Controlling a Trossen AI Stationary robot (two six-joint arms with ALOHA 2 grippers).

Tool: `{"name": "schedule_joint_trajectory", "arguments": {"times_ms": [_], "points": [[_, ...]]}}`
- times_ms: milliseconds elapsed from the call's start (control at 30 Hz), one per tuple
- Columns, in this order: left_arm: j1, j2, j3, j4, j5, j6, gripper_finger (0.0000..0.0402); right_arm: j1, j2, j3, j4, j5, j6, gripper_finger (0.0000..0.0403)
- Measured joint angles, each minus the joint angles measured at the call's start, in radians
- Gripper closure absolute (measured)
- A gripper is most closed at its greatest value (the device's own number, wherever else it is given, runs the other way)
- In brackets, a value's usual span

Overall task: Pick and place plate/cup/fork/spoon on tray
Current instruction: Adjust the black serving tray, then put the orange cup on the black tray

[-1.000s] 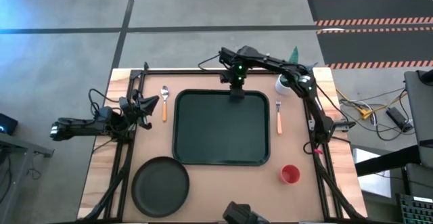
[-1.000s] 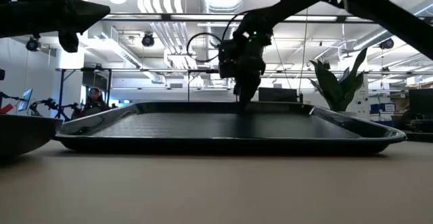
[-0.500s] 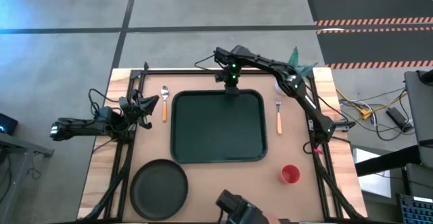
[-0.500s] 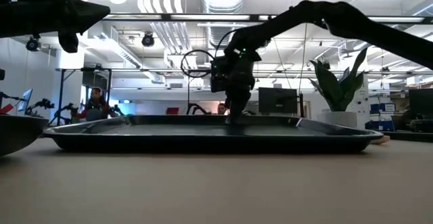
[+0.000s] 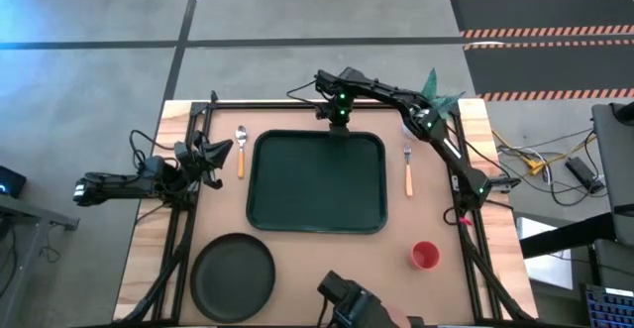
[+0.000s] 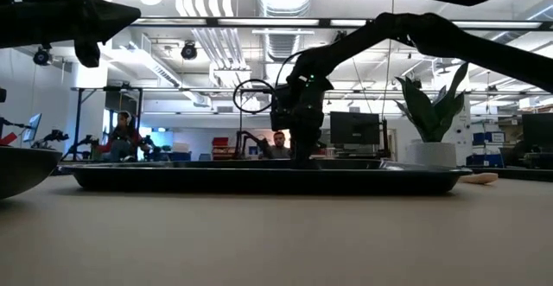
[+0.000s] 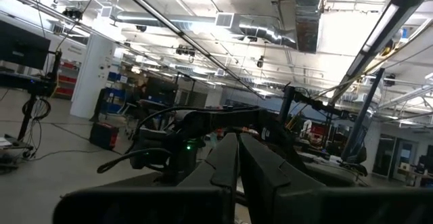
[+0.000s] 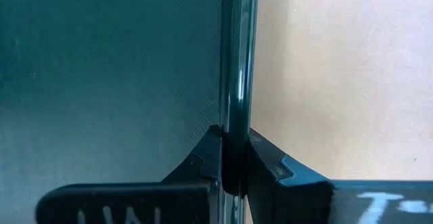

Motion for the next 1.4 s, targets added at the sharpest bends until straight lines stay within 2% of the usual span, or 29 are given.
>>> {"name": "schedule_joint_trajectory", "arguments": {"times_ms": [100,267,367,800,933,1133,1400], "points": [[0.000,0.000,0.000,0.000,0.000,0.000,0.0402,-0.001,0.000,0.000,0.009,0.006,-0.004,0.0379],[0.000,0.000,0.000,0.000,0.000,0.000,0.0402,-0.005,0.000,0.000,0.029,0.053,-0.010,0.0329],[0.000,0.000,0.000,0.000,0.001,0.000,0.0402,-0.008,0.000,0.000,0.044,0.092,-0.015,0.0313],[0.000,0.000,0.000,0.000,0.001,0.002,0.0402,-0.007,-0.023,0.079,0.035,0.086,0.042,0.0330],[0.000,0.000,0.000,0.000,0.000,0.002,0.0402,0.001,-0.092,0.085,0.023,0.095,0.071,0.0329],[0.000,0.000,0.010,-0.045,-0.020,0.000,0.0402,0.065,-0.254,0.085,-0.063,0.205,0.171,0.0319],[0.000,0.000,0.082,-0.191,-0.021,-0.025,0.0402,0.219,-0.522,0.085,-0.144,0.206,0.448,0.0310]]}}
